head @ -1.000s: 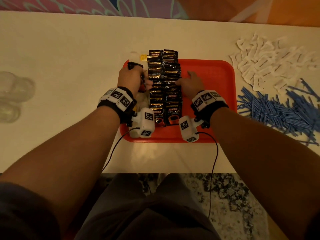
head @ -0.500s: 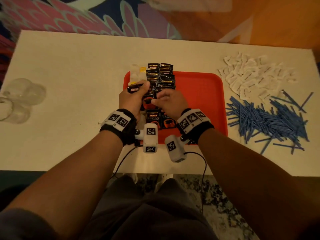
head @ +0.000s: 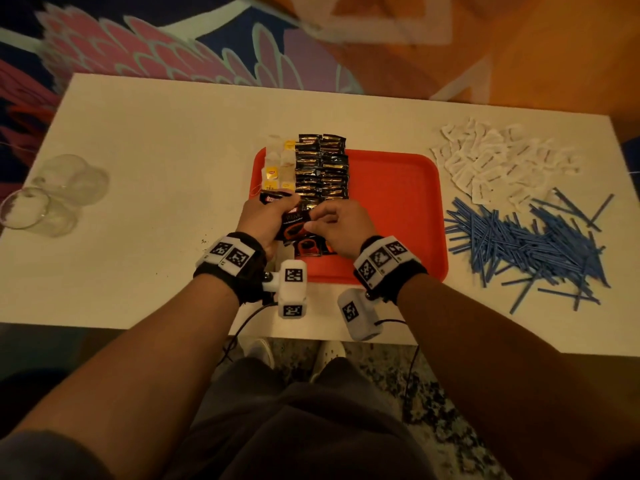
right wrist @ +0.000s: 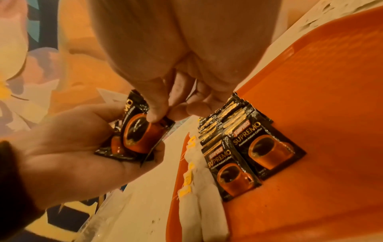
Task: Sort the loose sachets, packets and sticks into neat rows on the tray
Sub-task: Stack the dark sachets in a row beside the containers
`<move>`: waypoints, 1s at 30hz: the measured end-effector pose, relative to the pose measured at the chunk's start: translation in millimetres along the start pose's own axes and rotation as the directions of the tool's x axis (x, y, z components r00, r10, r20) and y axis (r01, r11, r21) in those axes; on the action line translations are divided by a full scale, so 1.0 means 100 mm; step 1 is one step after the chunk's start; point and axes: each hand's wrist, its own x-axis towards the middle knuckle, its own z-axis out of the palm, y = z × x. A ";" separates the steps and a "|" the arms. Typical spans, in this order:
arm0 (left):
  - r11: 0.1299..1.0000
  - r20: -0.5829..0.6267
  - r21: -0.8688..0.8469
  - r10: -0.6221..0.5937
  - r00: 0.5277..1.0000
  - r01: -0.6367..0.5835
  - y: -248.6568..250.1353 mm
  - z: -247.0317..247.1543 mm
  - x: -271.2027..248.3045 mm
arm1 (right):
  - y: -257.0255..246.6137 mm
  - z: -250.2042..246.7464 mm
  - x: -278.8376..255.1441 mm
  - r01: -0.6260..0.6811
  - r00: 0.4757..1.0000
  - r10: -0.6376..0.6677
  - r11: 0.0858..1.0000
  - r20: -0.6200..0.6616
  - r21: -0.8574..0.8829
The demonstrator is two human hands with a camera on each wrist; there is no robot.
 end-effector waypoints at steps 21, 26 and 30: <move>0.998 -0.117 -0.015 -0.070 0.991 0.069 -0.17 -0.65 0.04 | 0.67 0.45 0.05 -0.460 0.878 0.441 0.885 -0.183 -0.075; 0.986 -0.102 -0.109 -0.140 0.985 0.128 -0.19 -0.70 0.03 | 0.70 0.46 0.09 -0.478 0.868 0.459 0.876 -0.188 -0.069; 0.969 -0.103 -0.164 -0.201 0.974 0.182 -0.22 -0.68 0.02 | 0.70 0.45 0.10 -0.488 0.861 0.473 0.871 -0.184 -0.045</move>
